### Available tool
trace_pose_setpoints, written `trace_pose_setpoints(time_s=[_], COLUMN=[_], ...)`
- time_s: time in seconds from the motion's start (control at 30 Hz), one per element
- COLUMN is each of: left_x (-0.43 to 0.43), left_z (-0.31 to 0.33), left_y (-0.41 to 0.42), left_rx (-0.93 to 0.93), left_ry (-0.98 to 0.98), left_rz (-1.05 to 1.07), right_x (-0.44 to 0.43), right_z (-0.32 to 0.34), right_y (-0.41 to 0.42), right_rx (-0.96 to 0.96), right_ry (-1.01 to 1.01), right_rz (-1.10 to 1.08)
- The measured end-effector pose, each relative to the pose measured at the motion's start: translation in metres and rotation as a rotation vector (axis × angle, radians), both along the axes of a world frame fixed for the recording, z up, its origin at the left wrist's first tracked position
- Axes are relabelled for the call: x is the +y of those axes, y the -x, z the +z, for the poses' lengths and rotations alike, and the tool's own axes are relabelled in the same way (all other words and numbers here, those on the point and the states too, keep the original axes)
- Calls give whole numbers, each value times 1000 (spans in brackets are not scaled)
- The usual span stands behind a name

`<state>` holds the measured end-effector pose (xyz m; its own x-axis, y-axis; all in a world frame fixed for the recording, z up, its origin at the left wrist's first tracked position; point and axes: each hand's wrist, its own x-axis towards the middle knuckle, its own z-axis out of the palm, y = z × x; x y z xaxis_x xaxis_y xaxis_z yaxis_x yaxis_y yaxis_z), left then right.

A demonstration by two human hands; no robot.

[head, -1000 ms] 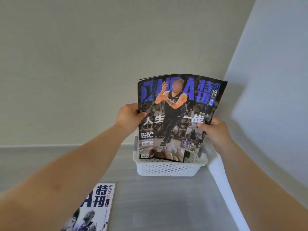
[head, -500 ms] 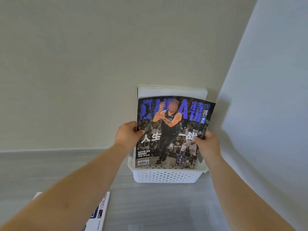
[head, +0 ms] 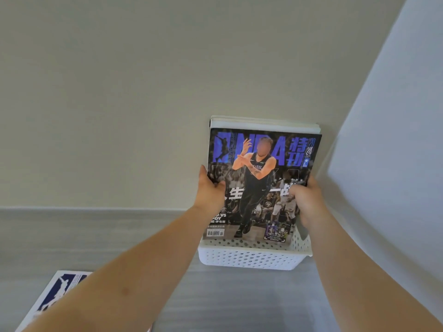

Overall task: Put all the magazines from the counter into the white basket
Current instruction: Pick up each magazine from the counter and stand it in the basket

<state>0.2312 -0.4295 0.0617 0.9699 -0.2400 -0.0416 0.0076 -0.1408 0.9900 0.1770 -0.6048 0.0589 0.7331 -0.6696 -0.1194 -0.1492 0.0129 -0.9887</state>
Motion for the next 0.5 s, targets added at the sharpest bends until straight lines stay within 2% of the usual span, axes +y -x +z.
trace_pose_setpoints(time_s=[0.13,0.3,0.43,0.5], left_x=[1,17,52,85], left_z=[-3,-6,-14,-20], left_y=[-2,-1,13,25], left_rx=[6,-63,-52,-78], left_ry=[22,-121,-282,-322], left_rz=[1,-70,-31,19], right_x=[-5,1,15,29], right_z=[-2,-2,0,-2], right_y=[-5,-1,18,34], right_rx=[-32,-75,-71,-36], right_ry=[35,195,242,375], right_rz=[1,-30,-170,-259])
